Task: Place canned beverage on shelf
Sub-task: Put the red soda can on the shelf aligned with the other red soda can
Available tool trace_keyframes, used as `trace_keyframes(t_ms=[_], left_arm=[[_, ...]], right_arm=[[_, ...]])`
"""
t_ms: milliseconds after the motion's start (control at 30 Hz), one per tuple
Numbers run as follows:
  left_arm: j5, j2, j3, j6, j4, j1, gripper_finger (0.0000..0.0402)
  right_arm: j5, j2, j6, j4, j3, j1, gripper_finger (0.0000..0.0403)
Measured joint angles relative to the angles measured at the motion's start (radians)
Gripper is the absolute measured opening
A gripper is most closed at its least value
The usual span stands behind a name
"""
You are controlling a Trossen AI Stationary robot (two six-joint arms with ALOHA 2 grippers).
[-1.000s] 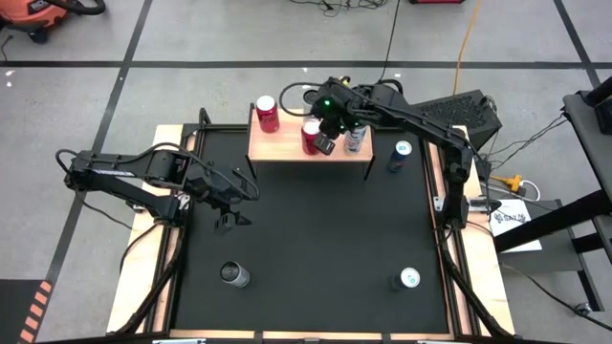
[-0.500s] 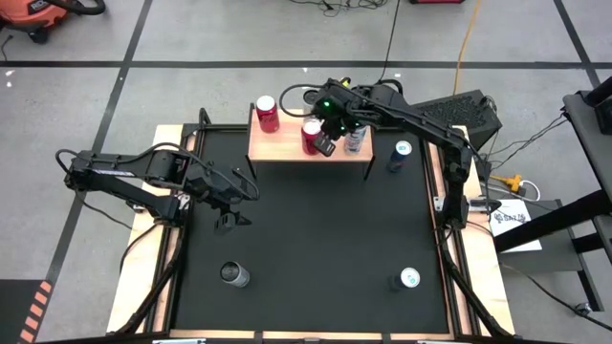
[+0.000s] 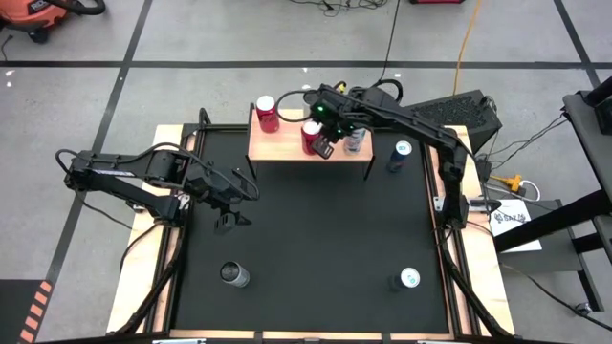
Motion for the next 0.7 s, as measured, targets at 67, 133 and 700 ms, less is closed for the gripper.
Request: trace_keyframes(t_ms=[67,133,700], left_arm=[[0.0,0.0,0.0,0.0,0.0,0.0,0.0355],[0.0,0.0,0.0,0.0,0.0,0.0,0.0355],[0.0,0.0,0.0,-0.001,0.0,0.0,0.0354]], right_arm=[[0.001,0.002,0.0,-0.01,0.0,0.0,0.0],[0.002,0.002,0.001,-0.003,0.0,-0.001,0.0],[0.004,0.047,0.016,0.038,0.0,-0.031,0.0]])
